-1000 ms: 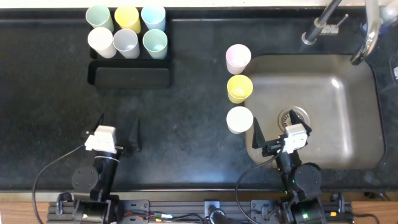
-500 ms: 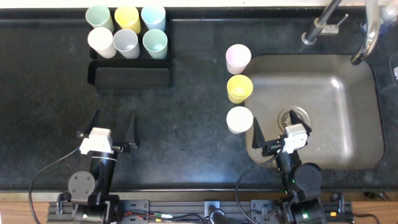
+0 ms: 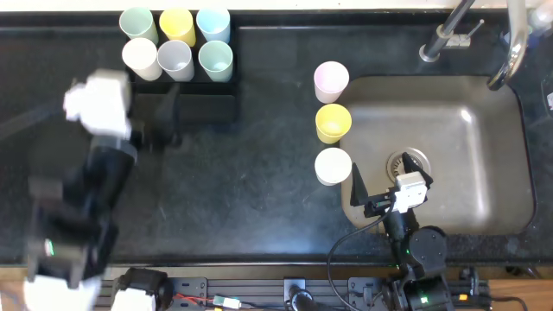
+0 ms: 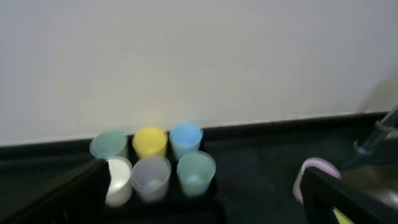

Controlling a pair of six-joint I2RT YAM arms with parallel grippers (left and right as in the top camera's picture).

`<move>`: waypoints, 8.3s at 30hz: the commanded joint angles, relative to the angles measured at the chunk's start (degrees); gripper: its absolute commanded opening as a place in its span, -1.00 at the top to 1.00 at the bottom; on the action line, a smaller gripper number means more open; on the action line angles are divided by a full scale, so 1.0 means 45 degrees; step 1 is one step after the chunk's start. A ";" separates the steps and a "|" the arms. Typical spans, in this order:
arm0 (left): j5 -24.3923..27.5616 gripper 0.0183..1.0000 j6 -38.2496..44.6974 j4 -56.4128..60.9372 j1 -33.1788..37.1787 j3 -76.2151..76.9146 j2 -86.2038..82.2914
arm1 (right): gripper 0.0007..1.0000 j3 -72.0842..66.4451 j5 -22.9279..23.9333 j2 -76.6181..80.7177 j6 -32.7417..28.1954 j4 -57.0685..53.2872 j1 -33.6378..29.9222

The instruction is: Store Cups

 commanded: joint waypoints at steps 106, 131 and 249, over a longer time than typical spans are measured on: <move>-0.2817 0.96 -0.5081 -0.9083 -0.2322 1.3964 1.1890 | -1.00 -0.0175 -0.0083 -0.0136 0.0005 0.0073 -0.0015; 0.0131 0.96 -0.0860 -0.6339 0.5377 0.5304 1.0001 | -1.00 -0.0175 -0.0083 -0.0136 0.0005 0.0073 -0.0015; -0.3900 0.96 -1.3619 -1.0559 -0.4367 1.3177 1.2313 | -1.00 -0.0175 -0.0083 -0.0136 0.0005 0.0073 -0.0015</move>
